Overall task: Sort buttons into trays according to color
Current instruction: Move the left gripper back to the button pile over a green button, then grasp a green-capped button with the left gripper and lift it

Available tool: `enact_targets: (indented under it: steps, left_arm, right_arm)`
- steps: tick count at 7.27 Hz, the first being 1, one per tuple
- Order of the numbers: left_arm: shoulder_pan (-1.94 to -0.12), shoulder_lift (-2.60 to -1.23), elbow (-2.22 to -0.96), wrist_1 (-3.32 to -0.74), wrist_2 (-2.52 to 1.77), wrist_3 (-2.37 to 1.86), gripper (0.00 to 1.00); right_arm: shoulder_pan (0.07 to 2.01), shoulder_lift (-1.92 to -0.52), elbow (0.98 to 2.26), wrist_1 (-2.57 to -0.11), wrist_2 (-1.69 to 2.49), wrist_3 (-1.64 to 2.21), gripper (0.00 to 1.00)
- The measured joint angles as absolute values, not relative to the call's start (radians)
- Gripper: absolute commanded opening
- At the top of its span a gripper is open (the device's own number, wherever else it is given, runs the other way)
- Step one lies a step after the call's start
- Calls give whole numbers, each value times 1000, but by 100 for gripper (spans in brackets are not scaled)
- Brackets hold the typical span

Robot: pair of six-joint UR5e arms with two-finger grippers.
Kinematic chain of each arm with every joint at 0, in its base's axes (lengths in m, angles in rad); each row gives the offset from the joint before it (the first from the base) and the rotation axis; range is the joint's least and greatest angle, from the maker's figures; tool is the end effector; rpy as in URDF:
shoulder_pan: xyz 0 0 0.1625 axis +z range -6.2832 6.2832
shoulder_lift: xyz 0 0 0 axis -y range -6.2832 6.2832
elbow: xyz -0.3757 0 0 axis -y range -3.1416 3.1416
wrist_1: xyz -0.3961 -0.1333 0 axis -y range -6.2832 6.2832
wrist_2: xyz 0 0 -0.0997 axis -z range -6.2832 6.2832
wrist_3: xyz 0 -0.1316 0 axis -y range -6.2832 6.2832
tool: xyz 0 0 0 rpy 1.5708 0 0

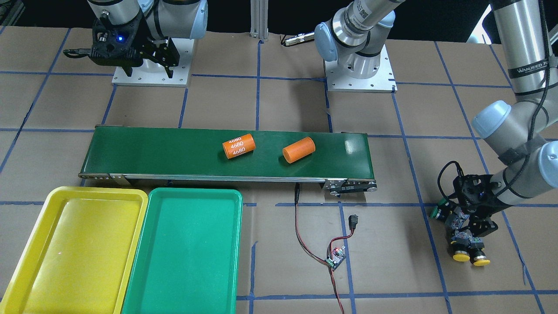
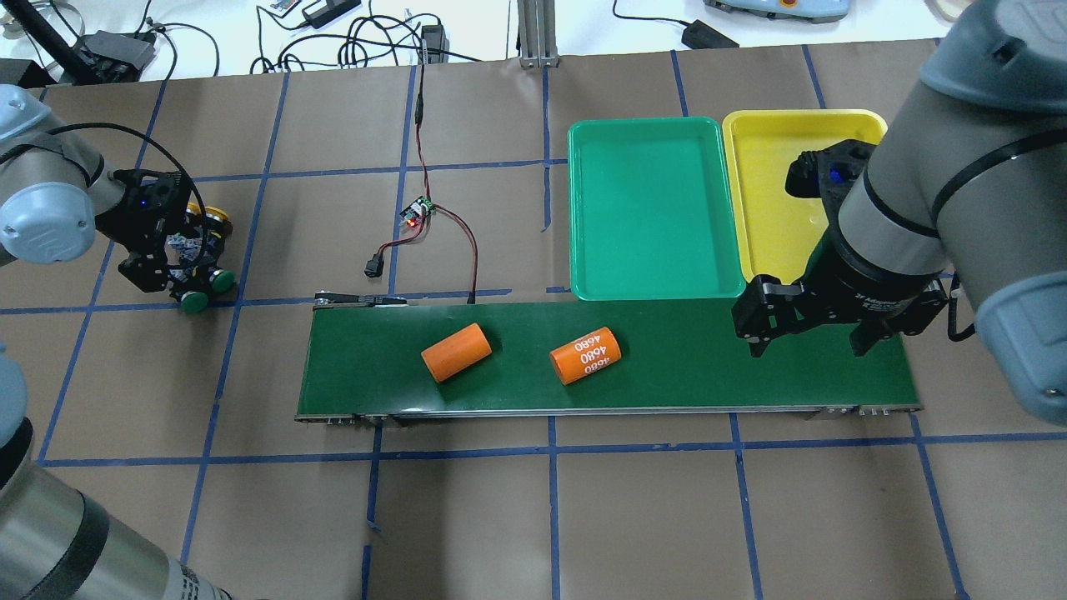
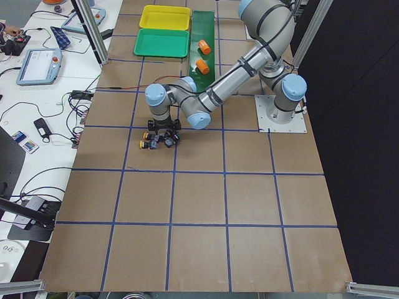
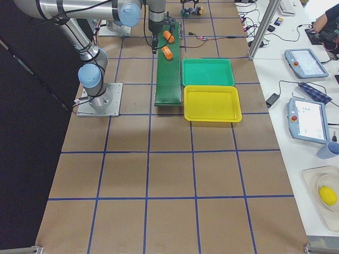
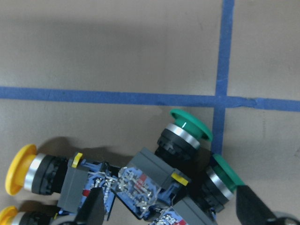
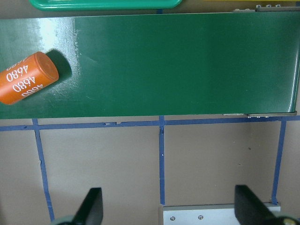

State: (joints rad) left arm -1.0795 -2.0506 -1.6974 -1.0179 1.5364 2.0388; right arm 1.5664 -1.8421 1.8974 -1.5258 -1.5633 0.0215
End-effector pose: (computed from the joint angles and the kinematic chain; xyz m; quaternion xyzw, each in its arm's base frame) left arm 0.1575 -0.5865 0.1334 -0.6981 -0.7153 0.0083 0.0307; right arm 0.1326 -0.3814 0.3616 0.0131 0.9986 0.0502 0.0033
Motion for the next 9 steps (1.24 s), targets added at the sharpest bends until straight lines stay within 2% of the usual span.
enact_targets:
  steps: [6, 9]
  left_arm:
    - [-1087, -2061, -1751, -944, 1538, 2110, 100]
    - [-1087, -2070, -1754, -942, 1513, 2091, 90]
  right_arm:
    - [1567, -1844, 1899, -1526, -1566, 21, 100]
    - [1566, -1844, 1899, -1525, -1567, 21, 100]
